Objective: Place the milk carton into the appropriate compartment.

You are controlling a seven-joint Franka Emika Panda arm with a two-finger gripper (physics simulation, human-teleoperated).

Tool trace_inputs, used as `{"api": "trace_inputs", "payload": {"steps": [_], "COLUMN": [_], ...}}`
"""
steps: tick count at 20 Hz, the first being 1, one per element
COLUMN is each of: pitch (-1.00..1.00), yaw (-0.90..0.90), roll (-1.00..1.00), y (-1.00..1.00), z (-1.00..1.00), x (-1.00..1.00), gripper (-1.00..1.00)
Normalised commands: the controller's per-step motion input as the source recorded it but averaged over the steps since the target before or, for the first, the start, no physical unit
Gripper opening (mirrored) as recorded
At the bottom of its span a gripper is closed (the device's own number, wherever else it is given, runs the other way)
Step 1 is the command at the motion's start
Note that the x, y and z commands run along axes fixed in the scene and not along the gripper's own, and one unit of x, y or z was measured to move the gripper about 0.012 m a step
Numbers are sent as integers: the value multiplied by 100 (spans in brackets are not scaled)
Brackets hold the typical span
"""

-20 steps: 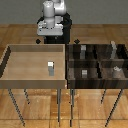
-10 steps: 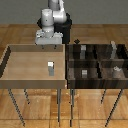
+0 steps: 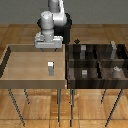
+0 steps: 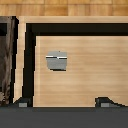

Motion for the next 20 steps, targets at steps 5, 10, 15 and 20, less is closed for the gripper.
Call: {"api": "trace_inputs", "payload": {"steps": [5,10,15,20], "pitch": [0,0,0,0], "yaw": [0,0,0,0], "roll": [0,0,0,0], "y": [20,20,-20,0], "z": [0,0,0,0], "x": [20,40,40,0], "gripper": [100,100,100,100]}}
